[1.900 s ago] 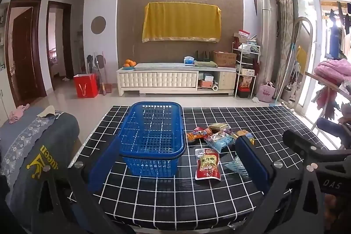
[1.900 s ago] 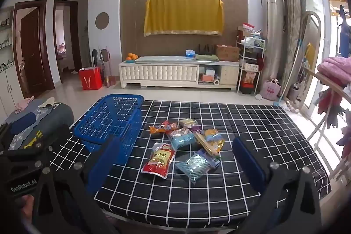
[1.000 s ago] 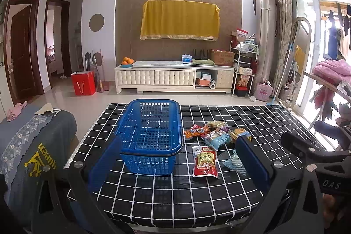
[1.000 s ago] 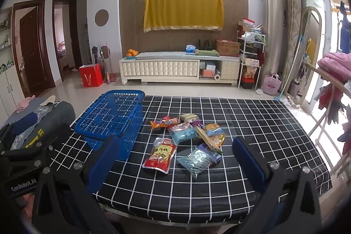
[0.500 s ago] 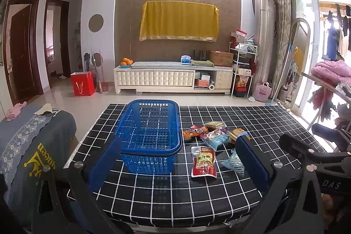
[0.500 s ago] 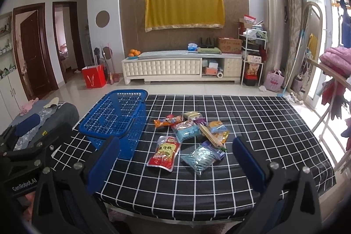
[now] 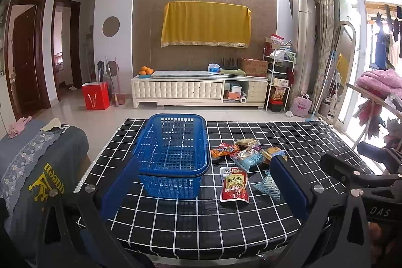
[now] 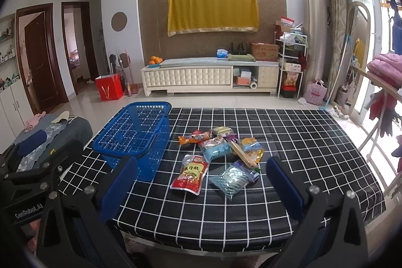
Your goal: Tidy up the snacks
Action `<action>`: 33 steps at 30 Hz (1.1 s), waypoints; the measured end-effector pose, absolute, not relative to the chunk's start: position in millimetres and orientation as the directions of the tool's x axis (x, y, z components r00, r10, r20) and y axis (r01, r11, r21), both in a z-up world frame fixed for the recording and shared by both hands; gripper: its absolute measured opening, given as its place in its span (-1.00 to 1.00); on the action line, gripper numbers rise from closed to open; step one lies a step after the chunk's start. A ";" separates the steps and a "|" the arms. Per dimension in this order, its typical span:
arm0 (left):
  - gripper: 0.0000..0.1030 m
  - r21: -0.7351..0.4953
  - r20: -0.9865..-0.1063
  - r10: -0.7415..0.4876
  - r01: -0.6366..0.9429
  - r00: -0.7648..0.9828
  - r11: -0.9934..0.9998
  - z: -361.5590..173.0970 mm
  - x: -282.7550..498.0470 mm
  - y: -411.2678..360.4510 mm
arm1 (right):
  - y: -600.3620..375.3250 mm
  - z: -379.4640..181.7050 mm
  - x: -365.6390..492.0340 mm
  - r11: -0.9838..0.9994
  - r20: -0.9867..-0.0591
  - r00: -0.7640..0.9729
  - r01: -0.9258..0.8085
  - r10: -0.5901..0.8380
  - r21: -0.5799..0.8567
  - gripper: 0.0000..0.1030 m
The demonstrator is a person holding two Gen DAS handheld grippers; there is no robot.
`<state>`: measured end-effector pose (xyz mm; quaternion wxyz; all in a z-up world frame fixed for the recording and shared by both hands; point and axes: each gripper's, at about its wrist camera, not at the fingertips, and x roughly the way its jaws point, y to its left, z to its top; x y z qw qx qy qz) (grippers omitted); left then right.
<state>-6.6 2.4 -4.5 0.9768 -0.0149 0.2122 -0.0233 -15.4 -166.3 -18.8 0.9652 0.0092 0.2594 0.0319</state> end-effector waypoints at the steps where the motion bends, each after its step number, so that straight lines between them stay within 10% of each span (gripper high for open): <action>1: 1.00 -0.040 -0.414 -0.052 0.039 0.909 0.998 -4.5 -6.9 2.3 | -165.9 -18.6 -15.2 0.998 -0.501 0.863 -0.056 0.065 0.034 1.00; 33: 1.00 -0.021 -0.411 -0.075 0.073 0.908 0.997 3.5 -1.6 -3.7 | -170.7 -17.2 -16.8 0.998 -0.517 0.853 -0.056 0.067 0.037 1.00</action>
